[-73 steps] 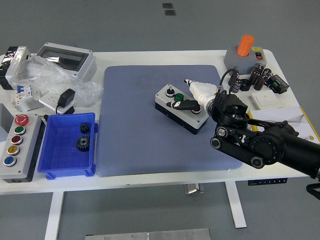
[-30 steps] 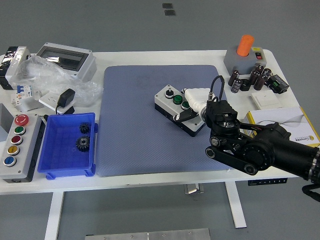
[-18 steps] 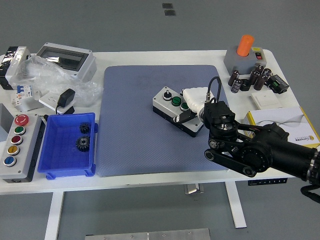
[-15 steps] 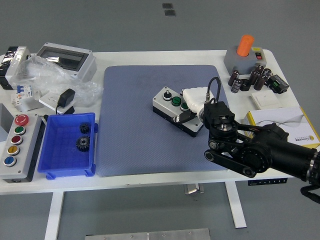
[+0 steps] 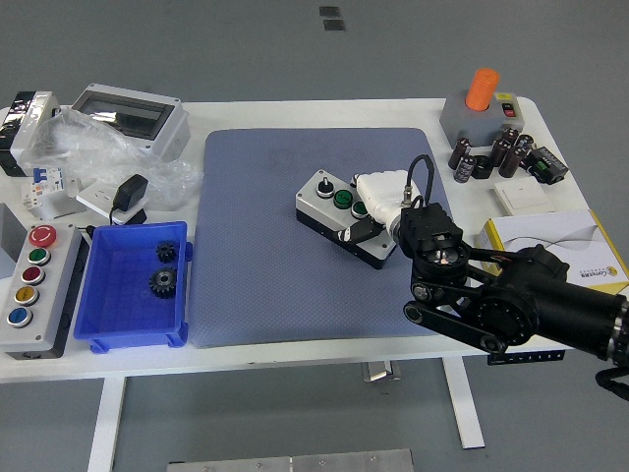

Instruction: Pick up the button,place it on the desk,press the button,press the button

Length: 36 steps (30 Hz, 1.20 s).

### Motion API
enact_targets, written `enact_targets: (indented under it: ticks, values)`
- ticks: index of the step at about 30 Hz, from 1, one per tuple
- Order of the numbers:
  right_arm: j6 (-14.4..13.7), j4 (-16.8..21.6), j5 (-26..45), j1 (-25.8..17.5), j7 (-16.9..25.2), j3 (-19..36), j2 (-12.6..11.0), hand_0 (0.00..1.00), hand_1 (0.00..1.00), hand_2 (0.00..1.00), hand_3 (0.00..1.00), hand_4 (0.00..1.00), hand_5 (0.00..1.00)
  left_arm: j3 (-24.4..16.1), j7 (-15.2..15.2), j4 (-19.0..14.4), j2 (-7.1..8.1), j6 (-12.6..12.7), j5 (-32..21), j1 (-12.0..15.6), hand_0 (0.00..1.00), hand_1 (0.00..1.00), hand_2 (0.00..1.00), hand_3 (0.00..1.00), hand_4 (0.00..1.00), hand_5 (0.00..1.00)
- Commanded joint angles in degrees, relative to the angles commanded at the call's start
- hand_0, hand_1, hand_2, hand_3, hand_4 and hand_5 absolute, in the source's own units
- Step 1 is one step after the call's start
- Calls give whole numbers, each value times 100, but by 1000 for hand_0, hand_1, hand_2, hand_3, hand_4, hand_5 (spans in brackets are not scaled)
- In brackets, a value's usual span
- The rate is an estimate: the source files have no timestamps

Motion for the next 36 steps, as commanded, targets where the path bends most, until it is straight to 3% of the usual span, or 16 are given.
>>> enact_targets:
  ticks: [1,2,7,10,17,24,26,27,36]
  values:
    - [-35,41,-6,1,0,-4,-13,226,339,328,398,492,63,0,-2,0,-1,1,-4,2,640,625,587,569,420,2]
    - [-75,95,-20,2,0,-5,-31,233,343,326,406,473,2,-1,-1,1,-2,3,-4,3,640,624,587,569,419,2]
    - [-218,412,-166,32,195,-51,-135,233,343,326,406,473,2,16,-12,2,-7,11,-34,9,640,624,587,569,419,2]
    - [-240,660,-409,74,490,-123,-209,265,359,335,420,453,2,14,-10,4,-10,19,-40,14,639,624,587,570,420,2]
    - [17,1196,-1105,211,1524,-350,-354,269,369,334,418,447,2,-3,-6,6,-8,28,-38,18,640,625,587,570,421,2]
    - [18,1003,-1142,236,2166,-412,-325,276,377,335,418,434,2,-37,10,4,-9,29,-1,16,639,623,587,570,420,2]
    - [-19,890,-1114,241,2248,-419,-308,276,377,335,418,434,2,-40,11,3,-9,29,3,16,639,623,587,570,420,2]
    - [-36,830,-1106,245,2281,-420,-298,291,382,345,428,343,2,-46,15,3,-9,29,12,15,639,625,587,570,421,2]
    - [-95,297,-1125,281,2493,-415,-209,298,402,346,427,330,2,-51,21,-1,-6,27,31,5,639,625,587,570,420,2]
